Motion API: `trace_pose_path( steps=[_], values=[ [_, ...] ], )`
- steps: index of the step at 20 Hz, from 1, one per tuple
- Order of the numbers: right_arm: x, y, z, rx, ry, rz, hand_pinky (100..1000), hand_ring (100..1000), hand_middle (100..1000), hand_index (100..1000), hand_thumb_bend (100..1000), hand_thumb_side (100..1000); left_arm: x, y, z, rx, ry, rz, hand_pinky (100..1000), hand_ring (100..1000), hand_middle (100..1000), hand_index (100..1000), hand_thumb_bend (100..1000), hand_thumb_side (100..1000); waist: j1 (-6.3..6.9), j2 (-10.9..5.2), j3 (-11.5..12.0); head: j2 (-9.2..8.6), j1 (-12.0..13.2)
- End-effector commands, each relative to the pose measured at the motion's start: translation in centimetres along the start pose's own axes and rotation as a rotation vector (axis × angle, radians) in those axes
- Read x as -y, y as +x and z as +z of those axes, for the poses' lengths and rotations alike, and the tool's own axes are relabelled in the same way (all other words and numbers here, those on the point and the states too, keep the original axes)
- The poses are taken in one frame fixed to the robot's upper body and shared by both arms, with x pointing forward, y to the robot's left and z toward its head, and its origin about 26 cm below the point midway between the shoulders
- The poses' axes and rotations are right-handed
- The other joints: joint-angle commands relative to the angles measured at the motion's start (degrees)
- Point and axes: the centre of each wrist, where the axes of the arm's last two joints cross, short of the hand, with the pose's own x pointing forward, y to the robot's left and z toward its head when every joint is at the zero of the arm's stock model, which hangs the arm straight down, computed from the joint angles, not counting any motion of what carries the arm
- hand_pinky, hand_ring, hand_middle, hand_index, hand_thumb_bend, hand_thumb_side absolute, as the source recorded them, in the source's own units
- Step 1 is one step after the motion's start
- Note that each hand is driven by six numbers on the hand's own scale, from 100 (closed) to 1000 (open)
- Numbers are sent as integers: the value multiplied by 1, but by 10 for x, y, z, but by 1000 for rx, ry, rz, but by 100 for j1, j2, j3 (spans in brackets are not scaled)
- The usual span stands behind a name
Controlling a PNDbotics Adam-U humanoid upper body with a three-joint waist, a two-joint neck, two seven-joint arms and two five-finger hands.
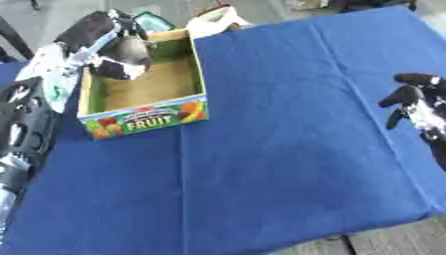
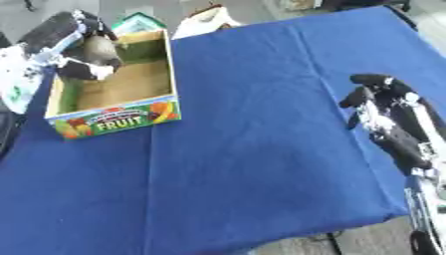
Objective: Pick up objects on the table and place them in the box.
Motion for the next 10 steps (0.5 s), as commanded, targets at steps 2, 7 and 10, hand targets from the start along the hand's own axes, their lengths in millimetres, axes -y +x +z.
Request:
trace_pose_path(
  steps=[2, 7, 10],
  values=[
    [1, 6, -4, 28, 6, 3, 369, 602, 523, 760, 100, 423, -3, -3, 0, -3, -61, -29, 485, 452, 375, 591, 100, 254, -43, -81, -7, -70, 13],
    [1, 6, -4, 27, 2, 1, 369, 603, 523, 760, 100, 424, -2, -3, 2, -8, -72, -19, 599, 580, 553, 746, 338, 310, -56, -92, 18, -59, -6],
    [1, 5, -4, 26, 2, 0, 369, 603, 523, 761, 100, 424, -3, -4, 3, -4, -71, -6, 655, 640, 610, 768, 372, 318, -64, -104, 50, -54, -25]
  ],
)
